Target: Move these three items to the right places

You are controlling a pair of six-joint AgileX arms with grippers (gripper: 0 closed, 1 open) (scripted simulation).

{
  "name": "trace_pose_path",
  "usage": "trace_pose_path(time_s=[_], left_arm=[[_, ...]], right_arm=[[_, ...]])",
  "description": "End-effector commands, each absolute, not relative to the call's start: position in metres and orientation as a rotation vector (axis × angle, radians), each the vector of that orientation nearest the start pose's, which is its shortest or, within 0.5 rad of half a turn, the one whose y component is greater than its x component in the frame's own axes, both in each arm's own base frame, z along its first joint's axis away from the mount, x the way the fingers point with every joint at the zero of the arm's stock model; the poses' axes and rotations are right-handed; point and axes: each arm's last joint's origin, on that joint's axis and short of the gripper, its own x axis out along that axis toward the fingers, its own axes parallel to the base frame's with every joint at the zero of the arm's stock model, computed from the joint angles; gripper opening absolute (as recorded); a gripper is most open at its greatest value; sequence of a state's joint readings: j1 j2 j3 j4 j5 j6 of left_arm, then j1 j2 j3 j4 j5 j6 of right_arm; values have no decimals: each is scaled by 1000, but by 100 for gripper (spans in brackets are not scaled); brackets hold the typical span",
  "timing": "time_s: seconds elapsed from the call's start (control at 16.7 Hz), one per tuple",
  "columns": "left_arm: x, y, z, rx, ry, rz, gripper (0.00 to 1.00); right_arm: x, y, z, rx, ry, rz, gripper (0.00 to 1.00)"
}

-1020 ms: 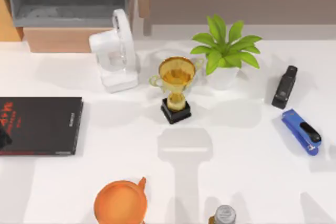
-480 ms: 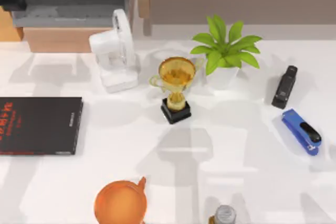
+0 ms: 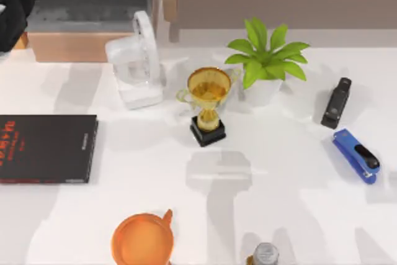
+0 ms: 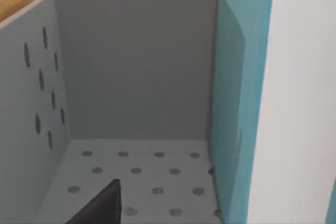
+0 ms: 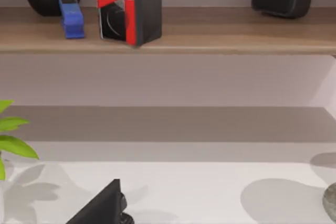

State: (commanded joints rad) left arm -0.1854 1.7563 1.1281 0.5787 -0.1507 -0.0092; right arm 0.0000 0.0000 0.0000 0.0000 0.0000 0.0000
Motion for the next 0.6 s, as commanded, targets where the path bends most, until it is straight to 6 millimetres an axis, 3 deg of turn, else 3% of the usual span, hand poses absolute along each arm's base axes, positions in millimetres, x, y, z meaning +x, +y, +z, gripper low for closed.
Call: trace_pose_path(time_s=[0.24,0.6], left_arm=[[431,-80,248,-23,12,-17,100],[434,-79,248,-24,8,-14,100]], right_arm=[[106,-1,160,0,0,0,100],[106,-1,160,0,0,0,100]])
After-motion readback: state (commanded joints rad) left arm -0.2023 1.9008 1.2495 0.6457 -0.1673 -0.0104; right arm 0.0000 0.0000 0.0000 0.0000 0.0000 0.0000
